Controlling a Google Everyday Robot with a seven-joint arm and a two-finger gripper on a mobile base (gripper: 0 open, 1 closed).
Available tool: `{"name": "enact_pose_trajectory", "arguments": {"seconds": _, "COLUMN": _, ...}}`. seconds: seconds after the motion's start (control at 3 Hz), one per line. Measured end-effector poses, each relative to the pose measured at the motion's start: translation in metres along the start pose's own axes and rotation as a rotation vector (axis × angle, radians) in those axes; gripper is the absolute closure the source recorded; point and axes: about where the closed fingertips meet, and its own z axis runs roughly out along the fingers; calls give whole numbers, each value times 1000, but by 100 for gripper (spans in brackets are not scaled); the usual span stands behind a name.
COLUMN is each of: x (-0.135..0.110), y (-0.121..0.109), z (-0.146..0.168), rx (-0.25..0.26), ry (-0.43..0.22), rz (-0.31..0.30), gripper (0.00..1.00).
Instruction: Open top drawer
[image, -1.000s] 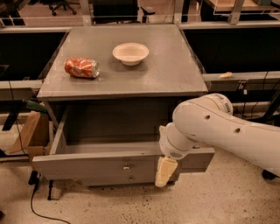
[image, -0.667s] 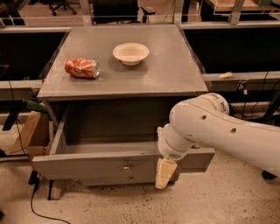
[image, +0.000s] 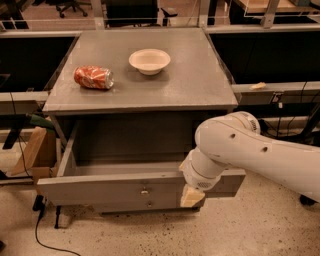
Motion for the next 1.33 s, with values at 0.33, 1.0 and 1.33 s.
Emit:
{"name": "enact_pose_trajectory", "arguments": {"seconds": 0.33, "x": 7, "y": 6, "z": 1, "rx": -26, "ry": 11, "rz": -12, "gripper": 65}}
{"name": "enact_pose_trajectory", "arguments": {"seconds": 1.0, "x": 4, "y": 5, "z": -10, "rx": -26, "ry": 12, "rz": -12, "gripper": 100}}
{"name": "enact_pose_trajectory", "arguments": {"seconds": 1.33, "x": 9, "y": 8, "z": -13, "rx": -29, "ry": 20, "rz": -18, "gripper": 100}}
